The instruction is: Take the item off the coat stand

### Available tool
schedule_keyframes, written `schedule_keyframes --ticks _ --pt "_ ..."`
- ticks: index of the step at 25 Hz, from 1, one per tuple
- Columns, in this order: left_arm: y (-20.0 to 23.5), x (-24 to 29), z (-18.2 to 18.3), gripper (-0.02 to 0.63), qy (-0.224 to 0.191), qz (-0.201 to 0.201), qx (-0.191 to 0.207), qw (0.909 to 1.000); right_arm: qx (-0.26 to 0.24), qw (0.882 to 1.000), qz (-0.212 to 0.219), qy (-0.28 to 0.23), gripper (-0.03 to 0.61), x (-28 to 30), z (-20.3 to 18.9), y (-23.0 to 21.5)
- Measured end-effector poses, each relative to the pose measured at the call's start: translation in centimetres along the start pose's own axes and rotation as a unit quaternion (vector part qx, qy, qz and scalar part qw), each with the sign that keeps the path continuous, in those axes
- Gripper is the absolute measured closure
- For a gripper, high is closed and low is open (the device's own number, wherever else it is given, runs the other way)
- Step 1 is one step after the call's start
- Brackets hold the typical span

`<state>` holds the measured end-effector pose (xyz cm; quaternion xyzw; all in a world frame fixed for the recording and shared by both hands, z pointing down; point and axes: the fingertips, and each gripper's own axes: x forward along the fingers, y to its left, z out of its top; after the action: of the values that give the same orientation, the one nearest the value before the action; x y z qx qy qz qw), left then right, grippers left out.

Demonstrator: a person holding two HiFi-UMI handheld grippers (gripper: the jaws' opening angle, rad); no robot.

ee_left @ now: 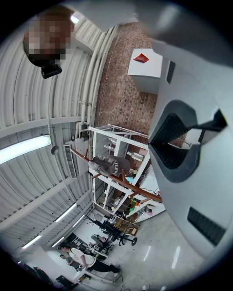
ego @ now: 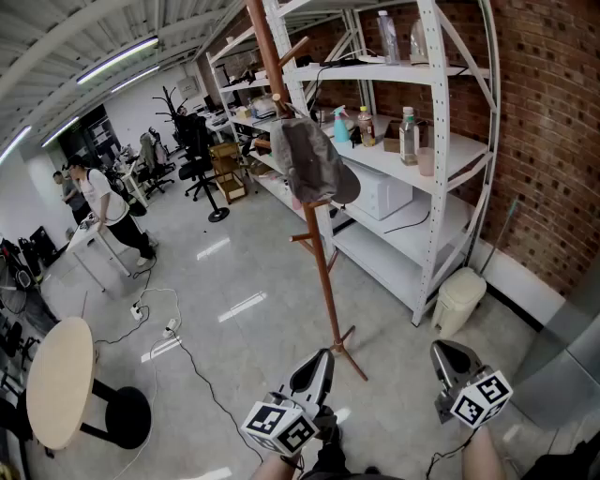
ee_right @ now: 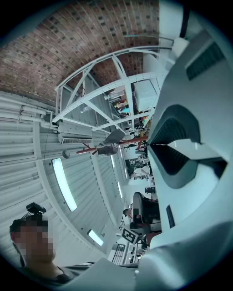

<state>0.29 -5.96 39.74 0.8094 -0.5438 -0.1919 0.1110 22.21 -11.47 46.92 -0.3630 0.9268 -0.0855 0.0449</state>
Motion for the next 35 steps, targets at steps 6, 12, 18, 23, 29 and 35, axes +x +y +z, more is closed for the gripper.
schedule_keyframes --ticks 6,12,18,23,29,35 --pt "5.0 2.7 3.6 0.606 -0.013 -0.011 0.008 0.9998 -0.012 1.000 0.004 -0.007 0.571 6.4 1.1 1.0" --pt "9.4 6.6 7.6 0.606 -0.029 -0.024 0.025 0.9990 -0.030 0.999 0.003 -0.027 0.571 13.2 4.0 0.7" --pt "13.0 9.1 10.3 0.606 -0.037 -0.030 0.050 0.9976 -0.048 0.998 0.007 -0.047 0.571 18.3 6.5 1.4" --pt "15.2 10.5 12.7 0.606 -0.040 -0.044 0.050 0.9970 -0.061 0.995 -0.006 -0.075 0.571 21.4 8.9 1.6" --pt "17.6 13.0 14.4 0.606 -0.035 -0.063 0.064 0.9953 -0.079 0.991 -0.009 -0.105 0.571 25.3 11.7 2.4" --pt "18.5 14.6 15.4 0.606 -0.024 -0.092 0.073 0.9927 -0.099 0.986 -0.019 -0.132 0.569 27.5 14.1 3.4"
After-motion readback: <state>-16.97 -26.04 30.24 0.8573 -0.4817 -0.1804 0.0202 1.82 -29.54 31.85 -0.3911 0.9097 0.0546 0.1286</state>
